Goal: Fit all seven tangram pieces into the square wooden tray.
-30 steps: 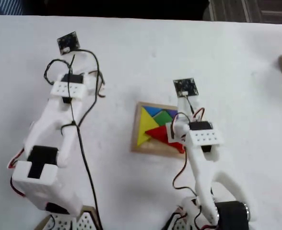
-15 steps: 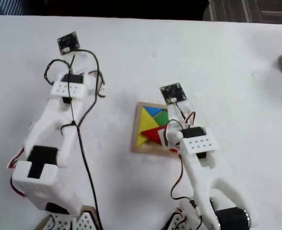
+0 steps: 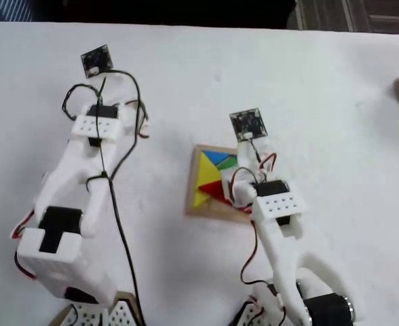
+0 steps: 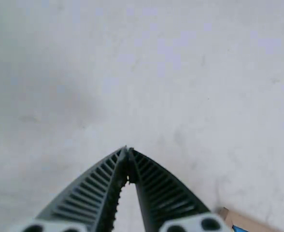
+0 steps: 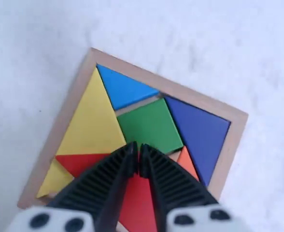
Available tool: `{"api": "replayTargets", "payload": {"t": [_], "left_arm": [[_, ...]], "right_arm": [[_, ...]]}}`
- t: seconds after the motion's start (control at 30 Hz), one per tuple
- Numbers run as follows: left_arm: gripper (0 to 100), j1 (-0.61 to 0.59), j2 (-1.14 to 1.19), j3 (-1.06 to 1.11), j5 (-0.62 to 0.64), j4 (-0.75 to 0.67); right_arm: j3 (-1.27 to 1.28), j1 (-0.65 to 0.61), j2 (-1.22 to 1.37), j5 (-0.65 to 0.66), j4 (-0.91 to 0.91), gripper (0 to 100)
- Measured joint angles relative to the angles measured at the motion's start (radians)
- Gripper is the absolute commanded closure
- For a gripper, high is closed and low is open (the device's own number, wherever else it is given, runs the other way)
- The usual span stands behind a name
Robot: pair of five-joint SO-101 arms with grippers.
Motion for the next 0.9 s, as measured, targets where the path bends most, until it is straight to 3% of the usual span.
{"api": "replayTargets", "payload": {"t": [0.2, 0.33, 0.9], "left_arm": [[98, 0.000, 0.000, 0.000, 0.000, 0.000], [98, 0.000, 0.000, 0.000, 0.000, 0.000], [98, 0.000, 0.000, 0.000, 0.000, 0.000]], "right_arm": [[0.041, -0.106, 0.015, 0.012, -0.098, 98.1], [0.046, -0.141, 0.072, 0.127, -0.101, 98.1], [0.072, -0.123, -0.034, 0.160, 0.124, 98.1]]}}
